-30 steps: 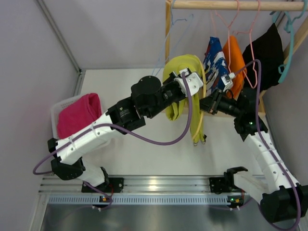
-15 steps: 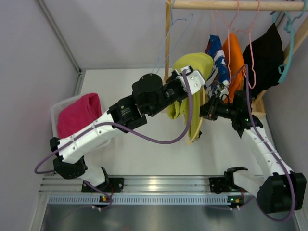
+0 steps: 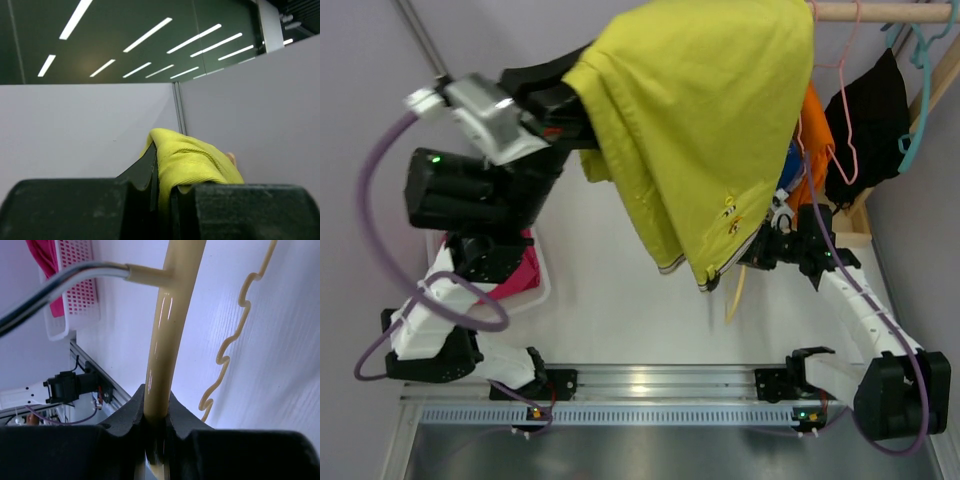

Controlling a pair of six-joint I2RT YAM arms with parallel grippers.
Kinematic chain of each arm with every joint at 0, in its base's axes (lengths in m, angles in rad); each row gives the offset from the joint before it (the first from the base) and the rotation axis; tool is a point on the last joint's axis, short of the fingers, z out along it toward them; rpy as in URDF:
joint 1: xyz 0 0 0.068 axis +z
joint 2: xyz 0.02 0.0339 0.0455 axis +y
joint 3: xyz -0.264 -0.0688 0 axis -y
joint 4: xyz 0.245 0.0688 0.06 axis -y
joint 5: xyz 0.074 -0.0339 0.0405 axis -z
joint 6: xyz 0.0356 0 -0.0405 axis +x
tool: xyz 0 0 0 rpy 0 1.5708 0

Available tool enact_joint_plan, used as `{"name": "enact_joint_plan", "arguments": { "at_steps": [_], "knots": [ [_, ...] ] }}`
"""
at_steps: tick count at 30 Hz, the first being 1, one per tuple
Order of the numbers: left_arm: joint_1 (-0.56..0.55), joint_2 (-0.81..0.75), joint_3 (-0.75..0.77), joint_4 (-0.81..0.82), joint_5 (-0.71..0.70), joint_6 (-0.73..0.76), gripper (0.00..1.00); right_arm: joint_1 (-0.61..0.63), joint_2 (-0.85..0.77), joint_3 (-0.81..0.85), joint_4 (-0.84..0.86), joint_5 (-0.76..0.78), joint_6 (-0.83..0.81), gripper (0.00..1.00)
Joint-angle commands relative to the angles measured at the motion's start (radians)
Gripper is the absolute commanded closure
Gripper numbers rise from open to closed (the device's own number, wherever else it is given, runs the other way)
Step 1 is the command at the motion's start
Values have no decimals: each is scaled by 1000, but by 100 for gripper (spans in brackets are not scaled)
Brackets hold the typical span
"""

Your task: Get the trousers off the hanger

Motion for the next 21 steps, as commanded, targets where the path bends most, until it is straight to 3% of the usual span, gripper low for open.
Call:
{"name": "enact_joint_plan", "arguments": {
  "at_steps": [1, 9, 16, 21],
  "knots": [
    [-3, -122, -59, 226, 12, -36, 100, -10, -40, 54, 14, 8, -83, 100],
    [41, -315, -323, 134, -94, 3, 100, -12, -5, 132, -34, -6, -144, 100],
    [316, -551, -570, 104, -105, -100, 100, -12, 22, 139, -36, -3, -155, 100],
    [528, -667, -702, 87, -220, -97, 100, -12, 45, 158, -37, -6, -153, 100]
  ]
}}
